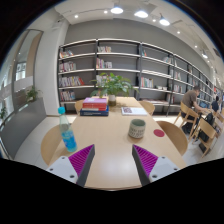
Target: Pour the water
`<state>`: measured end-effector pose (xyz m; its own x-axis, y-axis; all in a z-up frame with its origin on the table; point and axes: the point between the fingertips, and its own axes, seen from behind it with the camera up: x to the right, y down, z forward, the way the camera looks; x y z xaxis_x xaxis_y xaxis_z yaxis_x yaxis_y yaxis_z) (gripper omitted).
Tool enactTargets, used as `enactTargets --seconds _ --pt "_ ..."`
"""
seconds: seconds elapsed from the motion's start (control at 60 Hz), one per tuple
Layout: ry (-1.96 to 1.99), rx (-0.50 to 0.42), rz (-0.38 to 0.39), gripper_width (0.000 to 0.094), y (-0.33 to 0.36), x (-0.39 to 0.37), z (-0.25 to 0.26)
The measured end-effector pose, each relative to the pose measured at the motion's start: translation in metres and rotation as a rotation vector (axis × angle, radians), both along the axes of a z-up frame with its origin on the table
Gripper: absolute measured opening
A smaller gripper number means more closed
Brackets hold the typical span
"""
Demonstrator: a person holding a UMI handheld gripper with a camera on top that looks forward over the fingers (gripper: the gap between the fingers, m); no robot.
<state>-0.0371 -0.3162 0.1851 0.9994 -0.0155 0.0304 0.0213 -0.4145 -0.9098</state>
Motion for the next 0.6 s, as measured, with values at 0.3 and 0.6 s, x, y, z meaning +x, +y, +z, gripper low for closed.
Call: enactTargets --seconds 0.3,0.6 --pt "0.023 -0.012 0.161 0.0763 0.043 -0.162 -0.064" --pt "0.004 0.022 0.184 0.0767 0.146 -0.211 -0.081"
